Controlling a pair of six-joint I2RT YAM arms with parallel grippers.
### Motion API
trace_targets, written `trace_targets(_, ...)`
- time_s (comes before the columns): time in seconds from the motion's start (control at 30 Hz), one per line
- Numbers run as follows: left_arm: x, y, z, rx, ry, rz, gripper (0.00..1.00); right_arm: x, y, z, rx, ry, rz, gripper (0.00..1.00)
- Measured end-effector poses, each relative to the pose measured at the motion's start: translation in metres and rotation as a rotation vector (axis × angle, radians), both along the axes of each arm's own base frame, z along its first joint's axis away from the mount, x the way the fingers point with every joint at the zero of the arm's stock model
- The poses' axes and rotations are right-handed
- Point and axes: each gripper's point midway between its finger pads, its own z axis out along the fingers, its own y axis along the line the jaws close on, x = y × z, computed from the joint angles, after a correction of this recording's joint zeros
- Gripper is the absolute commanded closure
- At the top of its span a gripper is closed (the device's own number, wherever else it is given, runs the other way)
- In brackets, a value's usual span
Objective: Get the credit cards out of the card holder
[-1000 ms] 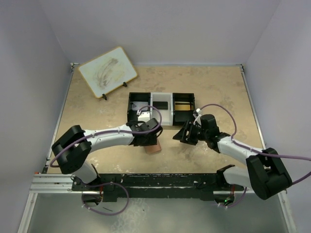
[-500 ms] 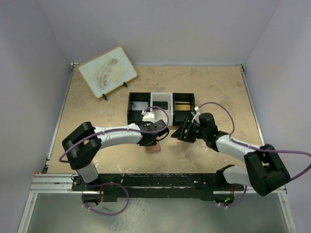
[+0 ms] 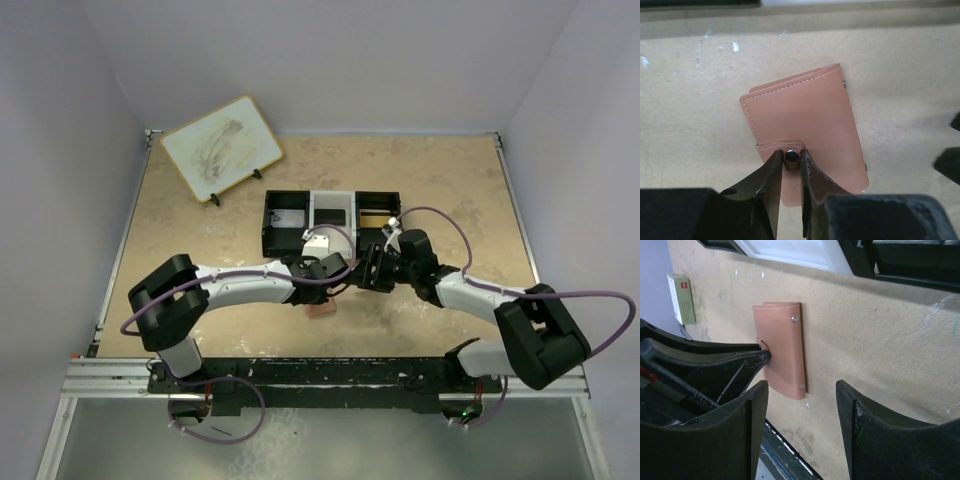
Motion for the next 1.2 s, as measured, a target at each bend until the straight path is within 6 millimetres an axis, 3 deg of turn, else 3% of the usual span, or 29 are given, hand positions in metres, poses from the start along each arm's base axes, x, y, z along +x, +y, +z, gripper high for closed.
trace_targets(0.27,-0.017,-0.028,0.006,-0.223,0.020,-0.090,0.95,-0.007,0.007,-0.006,-0.007,0.018,0.031,0.37)
trace_targets(0.63,-0.032,-0.040,0.008,-0.398,0.032,-0.130,0.96,-0.020,0.018,-0.027,-0.134,0.043,0.107,0.36)
trace_targets(0.87,-0.035,-0.044,0.011,-0.467,0.028,-0.126,0.97,-0.028,0.025,-0.033,-0.179,-0.001,0.152,0.42)
trace_targets(1.0,-0.040,-0.037,0.011,-0.514,0.019,-0.105,0.97,-0.026,0.023,-0.035,-0.206,-0.010,0.108,0.50)
trace_targets(1.2,-0.046,-0.026,0.010,-0.587,0.002,-0.062,0.99,-0.028,0.017,-0.038,-0.205,-0.023,0.039,0.52)
